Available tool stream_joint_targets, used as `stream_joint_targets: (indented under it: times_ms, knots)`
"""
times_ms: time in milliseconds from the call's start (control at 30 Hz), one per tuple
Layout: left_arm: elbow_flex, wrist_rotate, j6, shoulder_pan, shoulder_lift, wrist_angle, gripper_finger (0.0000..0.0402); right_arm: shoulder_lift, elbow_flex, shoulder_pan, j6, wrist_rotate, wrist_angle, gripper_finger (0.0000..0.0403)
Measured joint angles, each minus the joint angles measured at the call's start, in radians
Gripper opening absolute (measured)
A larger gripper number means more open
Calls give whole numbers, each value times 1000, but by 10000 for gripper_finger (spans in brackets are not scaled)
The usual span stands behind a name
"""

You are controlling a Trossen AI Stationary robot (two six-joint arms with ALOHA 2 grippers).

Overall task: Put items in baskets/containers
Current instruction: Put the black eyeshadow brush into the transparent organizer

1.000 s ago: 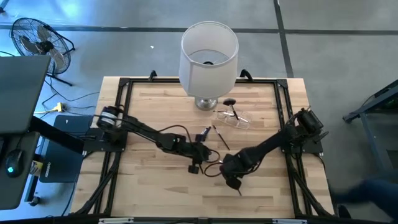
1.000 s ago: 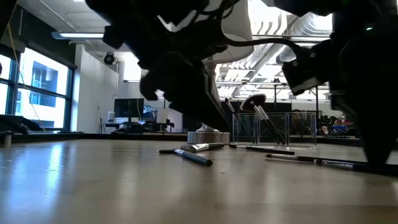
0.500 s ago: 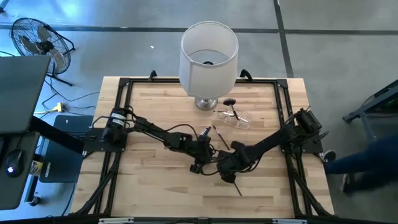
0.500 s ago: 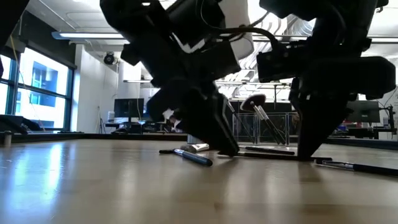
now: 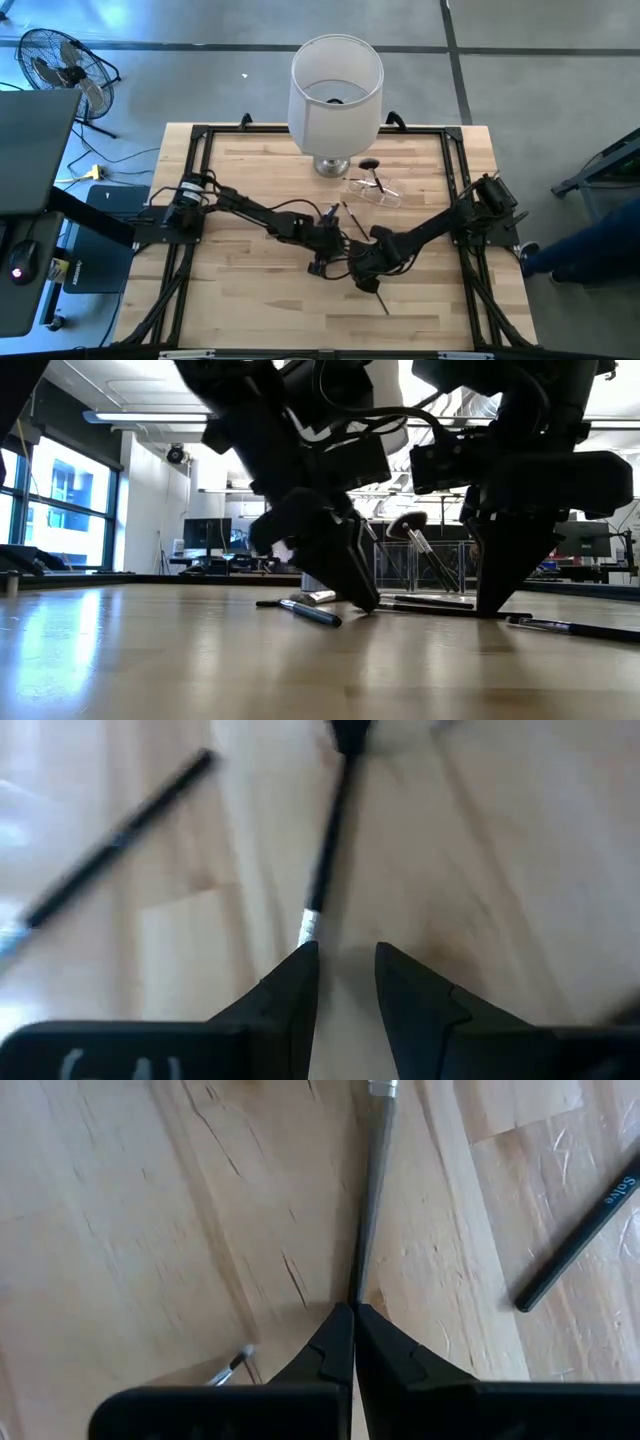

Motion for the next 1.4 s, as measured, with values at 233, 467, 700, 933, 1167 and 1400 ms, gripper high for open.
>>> stream_joint_targets:
  times_ms: [233,467,700,933,1167,1400]
  knots:
    - [72,-108,67,7,-3,-120,99,0,0,1,-2,-5,1,1]
    - [68,43,45,29,-3,-197,99,0,0,2,10,-7,1,0]
    - [71,60,46,26,19,-184,99,0,0,2,26,-8,3,0]
    - [72,107,44,27,46,-186,93,0,0,3,46,-6,9,0]
    - [73,125,31,26,49,-228,10,0,0,4,89,-9,16,1]
    - [88,104,19,26,51,-258,4,-28,-1,4,94,-7,15,17]
